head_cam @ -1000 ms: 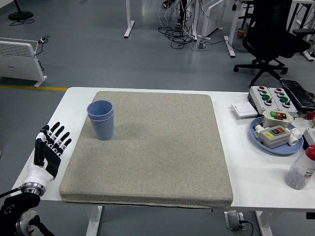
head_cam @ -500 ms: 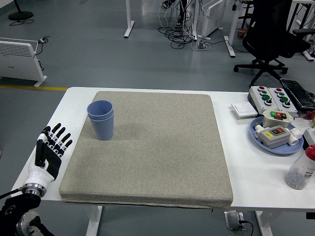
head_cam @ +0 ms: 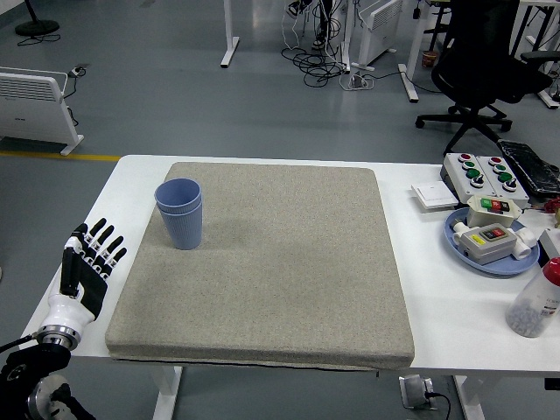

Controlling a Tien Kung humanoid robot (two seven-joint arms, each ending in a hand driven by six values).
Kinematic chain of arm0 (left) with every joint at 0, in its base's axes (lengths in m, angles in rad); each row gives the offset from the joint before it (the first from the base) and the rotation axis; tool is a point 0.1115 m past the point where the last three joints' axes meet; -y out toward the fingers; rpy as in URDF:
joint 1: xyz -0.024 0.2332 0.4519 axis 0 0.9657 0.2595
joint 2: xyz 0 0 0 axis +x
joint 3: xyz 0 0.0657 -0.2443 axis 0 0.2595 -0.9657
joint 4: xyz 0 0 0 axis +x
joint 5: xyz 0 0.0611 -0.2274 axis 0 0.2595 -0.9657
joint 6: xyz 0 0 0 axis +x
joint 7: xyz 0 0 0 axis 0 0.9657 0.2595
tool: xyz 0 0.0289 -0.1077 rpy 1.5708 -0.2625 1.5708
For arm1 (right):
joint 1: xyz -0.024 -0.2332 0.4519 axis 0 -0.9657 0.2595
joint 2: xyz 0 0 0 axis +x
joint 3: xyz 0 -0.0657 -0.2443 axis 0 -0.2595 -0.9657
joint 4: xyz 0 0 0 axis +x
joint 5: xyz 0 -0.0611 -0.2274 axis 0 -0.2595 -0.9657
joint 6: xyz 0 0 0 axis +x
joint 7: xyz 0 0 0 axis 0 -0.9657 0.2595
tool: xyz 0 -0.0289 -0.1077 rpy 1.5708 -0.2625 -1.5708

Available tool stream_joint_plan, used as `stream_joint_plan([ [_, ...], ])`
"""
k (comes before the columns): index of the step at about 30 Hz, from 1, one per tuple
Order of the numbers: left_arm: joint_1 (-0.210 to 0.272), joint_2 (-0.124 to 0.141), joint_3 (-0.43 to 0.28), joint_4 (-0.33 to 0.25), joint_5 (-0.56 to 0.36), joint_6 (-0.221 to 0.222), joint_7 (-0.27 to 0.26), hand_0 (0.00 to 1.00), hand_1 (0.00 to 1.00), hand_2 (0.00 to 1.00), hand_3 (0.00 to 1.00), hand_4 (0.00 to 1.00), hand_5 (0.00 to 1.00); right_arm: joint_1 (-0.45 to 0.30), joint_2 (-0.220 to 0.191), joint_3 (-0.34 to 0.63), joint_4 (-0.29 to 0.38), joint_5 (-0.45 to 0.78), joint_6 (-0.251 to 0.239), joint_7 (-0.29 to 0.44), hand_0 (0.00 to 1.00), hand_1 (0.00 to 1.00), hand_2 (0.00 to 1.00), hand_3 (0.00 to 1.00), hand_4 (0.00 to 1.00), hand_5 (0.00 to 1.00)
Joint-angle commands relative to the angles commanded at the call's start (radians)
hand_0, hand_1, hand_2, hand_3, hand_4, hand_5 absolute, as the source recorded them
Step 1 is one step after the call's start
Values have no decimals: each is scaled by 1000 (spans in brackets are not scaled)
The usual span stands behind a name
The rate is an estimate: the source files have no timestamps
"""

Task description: Push cup pick cup insert cup

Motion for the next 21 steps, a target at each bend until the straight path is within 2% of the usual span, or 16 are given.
stream_joint_plan([
  [21,2,-1,-10,1,3,1,1,900,919,966,931,560,998,4,0,8,0,-9,2,-1,710,606,692,622,197,546],
])
